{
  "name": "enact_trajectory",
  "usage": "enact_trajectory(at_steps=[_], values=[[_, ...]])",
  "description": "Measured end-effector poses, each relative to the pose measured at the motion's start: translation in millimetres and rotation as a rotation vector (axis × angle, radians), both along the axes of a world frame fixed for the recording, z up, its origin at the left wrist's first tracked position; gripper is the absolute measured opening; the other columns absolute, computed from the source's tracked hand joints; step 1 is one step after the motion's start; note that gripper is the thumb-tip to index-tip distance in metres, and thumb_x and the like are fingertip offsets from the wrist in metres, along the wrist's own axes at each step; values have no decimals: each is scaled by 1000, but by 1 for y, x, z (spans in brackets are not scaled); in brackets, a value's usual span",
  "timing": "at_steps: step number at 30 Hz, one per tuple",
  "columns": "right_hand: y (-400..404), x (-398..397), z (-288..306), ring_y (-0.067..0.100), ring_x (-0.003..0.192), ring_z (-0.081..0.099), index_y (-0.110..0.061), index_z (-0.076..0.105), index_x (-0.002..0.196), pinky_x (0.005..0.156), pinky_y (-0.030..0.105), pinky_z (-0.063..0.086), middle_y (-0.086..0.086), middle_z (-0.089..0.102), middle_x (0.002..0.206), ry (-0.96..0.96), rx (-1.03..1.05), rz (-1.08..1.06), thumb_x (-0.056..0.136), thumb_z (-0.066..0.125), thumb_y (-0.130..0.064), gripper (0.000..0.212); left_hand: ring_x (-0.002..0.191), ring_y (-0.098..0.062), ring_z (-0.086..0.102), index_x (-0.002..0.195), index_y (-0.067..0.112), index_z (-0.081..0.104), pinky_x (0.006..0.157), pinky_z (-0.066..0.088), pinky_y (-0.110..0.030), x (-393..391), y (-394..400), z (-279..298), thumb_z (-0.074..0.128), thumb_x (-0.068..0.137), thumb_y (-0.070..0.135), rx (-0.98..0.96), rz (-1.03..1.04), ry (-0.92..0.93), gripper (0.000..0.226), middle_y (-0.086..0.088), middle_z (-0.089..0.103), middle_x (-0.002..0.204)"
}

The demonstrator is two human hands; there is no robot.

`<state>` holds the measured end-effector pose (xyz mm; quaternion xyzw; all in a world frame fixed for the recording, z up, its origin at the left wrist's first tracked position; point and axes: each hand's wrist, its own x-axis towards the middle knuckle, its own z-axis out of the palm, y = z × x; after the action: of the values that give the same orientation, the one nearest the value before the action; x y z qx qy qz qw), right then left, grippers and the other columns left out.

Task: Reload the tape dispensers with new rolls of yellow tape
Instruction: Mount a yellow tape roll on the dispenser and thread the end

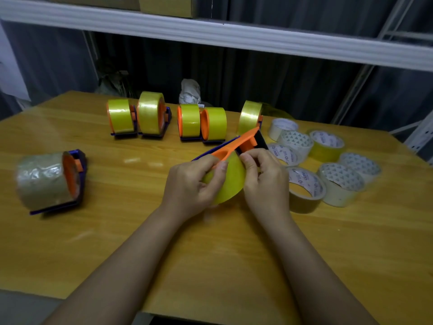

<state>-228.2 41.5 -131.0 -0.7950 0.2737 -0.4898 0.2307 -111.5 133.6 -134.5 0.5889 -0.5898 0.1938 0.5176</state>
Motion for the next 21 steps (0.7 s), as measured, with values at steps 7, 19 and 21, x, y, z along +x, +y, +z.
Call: enact_trajectory(at_steps=[7, 19, 21], values=[[-2, -4, 11, 10, 84, 60, -18, 66, 92, 70, 24, 46, -3, 65, 88, -28, 211, 186, 100, 50, -23, 19, 47, -22, 53, 77, 4, 65, 38, 40, -36, 3, -3, 0, 46, 95, 30, 9, 9, 20, 37, -5, 59, 60], [-5, -5, 8, 7, 73, 58, -17, 64, 92, 61, 26, 45, -6, 64, 82, -91, 210, 184, 97, 56, -20, 10, 48, -23, 53, 79, 6, 65, 42, 40, -35, 0, -3, -3, 46, 94, 33, 40, -22, 93, 36, -5, 58, 62], [-7, -9, 11, 9, 85, 64, -20, 68, 96, 70, 30, 53, -4, 68, 93, -83, 275, 261, 95, 60, -20, 8, 49, -23, 53, 79, 5, 66, 43, 41, -37, 2, -4, -3, 46, 94, 33, 37, -17, 102, 38, -4, 59, 62]])
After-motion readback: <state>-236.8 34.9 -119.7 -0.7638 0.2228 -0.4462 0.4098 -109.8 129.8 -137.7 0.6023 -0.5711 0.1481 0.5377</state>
